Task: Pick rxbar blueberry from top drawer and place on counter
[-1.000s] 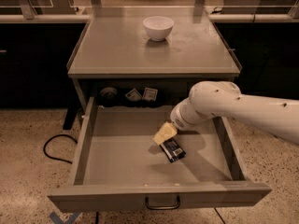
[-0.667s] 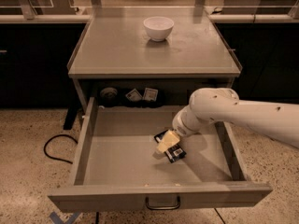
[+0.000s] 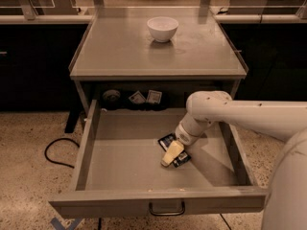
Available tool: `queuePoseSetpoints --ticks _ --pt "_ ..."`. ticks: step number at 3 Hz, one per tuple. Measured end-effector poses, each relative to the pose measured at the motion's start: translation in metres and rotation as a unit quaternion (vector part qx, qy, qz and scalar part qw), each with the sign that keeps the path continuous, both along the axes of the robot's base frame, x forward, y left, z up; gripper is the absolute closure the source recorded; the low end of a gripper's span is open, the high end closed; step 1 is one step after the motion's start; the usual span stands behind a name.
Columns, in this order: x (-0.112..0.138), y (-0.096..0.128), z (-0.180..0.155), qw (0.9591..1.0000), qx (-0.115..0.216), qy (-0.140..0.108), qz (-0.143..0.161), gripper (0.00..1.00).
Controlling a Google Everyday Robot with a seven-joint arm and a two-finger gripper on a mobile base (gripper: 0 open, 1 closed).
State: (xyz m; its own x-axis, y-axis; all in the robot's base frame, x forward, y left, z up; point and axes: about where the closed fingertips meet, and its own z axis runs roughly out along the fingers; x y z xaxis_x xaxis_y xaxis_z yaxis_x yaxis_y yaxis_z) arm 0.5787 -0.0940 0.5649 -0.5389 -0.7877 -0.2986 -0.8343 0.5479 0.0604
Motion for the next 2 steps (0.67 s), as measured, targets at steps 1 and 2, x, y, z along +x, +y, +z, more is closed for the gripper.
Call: queuePoseSetpoints --ticks 1,2 --pt "0.0000 0.0000 0.0000 1.0000 0.000 0.000 0.000 0.00" --pt "0.0000 0.0000 -0.0001 1.0000 0.000 0.000 0.000 0.19"
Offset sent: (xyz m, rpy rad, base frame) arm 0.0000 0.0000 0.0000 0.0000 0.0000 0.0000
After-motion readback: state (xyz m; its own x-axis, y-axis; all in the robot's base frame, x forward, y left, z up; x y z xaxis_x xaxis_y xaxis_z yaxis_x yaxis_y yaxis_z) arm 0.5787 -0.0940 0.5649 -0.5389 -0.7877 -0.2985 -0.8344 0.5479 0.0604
